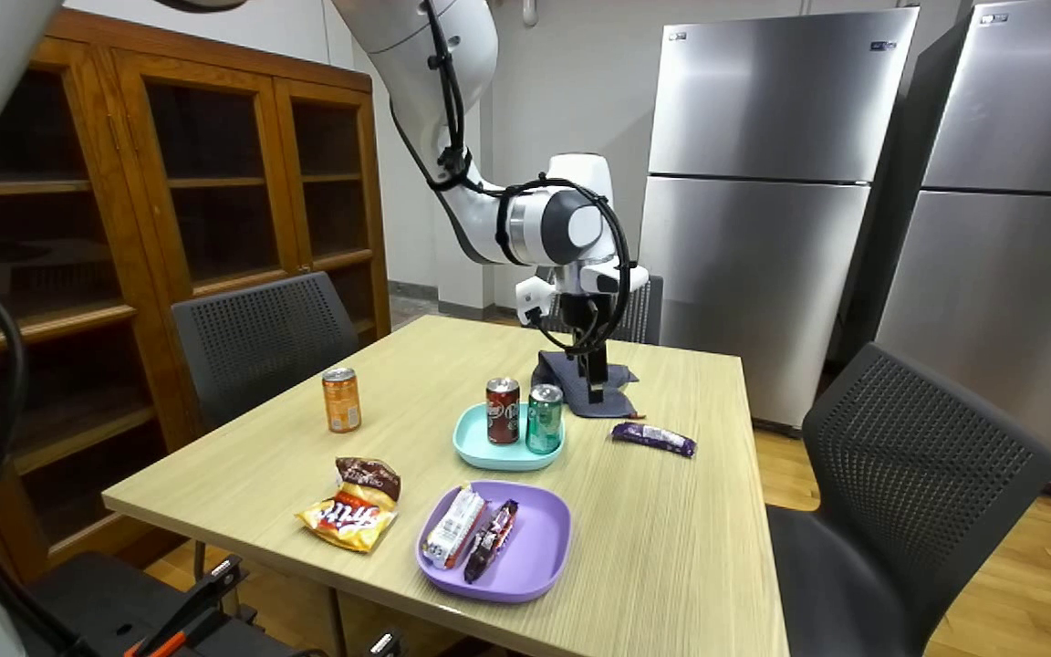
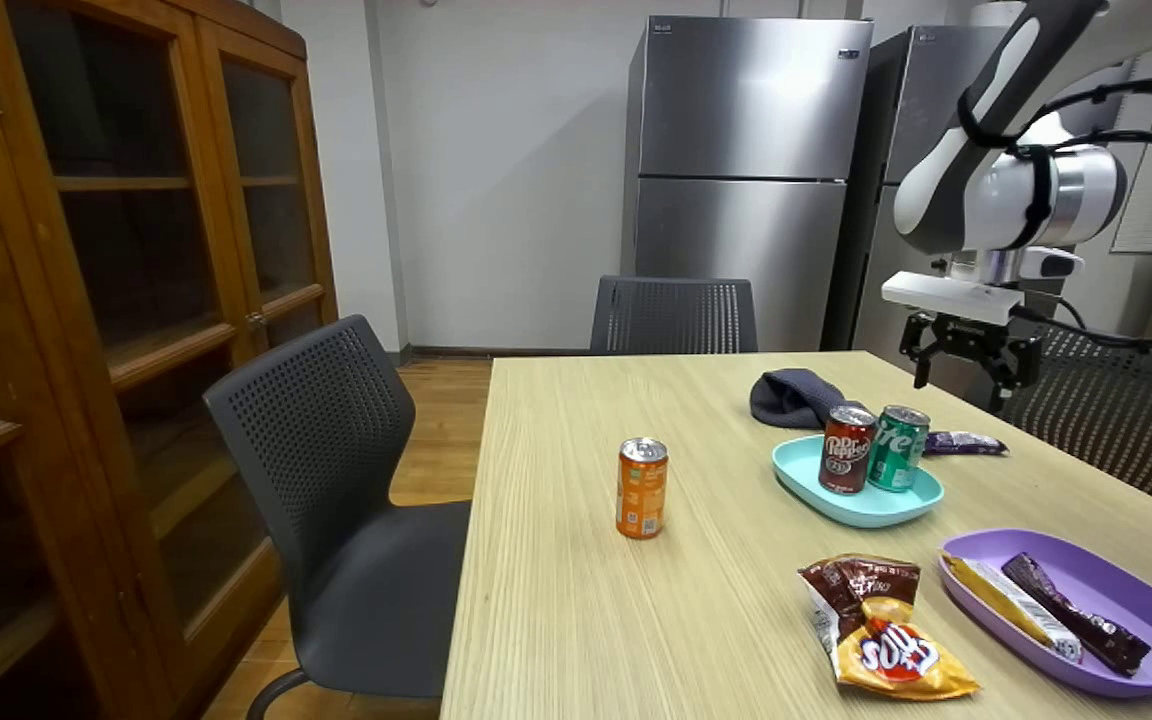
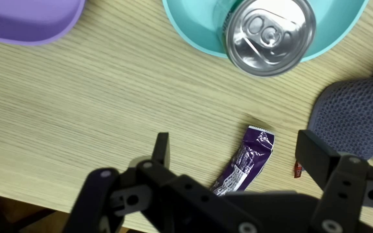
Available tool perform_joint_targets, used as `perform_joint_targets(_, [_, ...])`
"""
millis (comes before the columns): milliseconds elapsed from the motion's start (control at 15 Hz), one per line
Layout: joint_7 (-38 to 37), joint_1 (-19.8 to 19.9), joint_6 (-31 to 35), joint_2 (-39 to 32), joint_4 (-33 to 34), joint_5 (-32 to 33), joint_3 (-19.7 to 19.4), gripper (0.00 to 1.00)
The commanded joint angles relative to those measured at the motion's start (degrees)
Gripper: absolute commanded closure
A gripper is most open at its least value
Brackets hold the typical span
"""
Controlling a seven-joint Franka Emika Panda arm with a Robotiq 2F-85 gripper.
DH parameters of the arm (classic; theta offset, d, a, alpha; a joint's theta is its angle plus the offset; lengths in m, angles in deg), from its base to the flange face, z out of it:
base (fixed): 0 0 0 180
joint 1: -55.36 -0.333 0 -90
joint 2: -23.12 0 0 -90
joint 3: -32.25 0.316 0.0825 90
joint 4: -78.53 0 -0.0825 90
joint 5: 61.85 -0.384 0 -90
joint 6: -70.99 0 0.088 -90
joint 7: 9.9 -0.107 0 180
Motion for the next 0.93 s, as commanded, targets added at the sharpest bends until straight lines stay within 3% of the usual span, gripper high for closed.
perform_joint_targets(0, [-2.4,-0.3,-1.5,-0.6,1.2,0.2,-0.2,0.0])
perform_joint_targets(467, [-15.6,0.3,-8.8,-5.4,9.9,-0.9,-0.9,0.0])
perform_joint_targets(867, [-20.5,2.7,-13.0,-9.8,18.1,-1.2,-0.1,0.0])
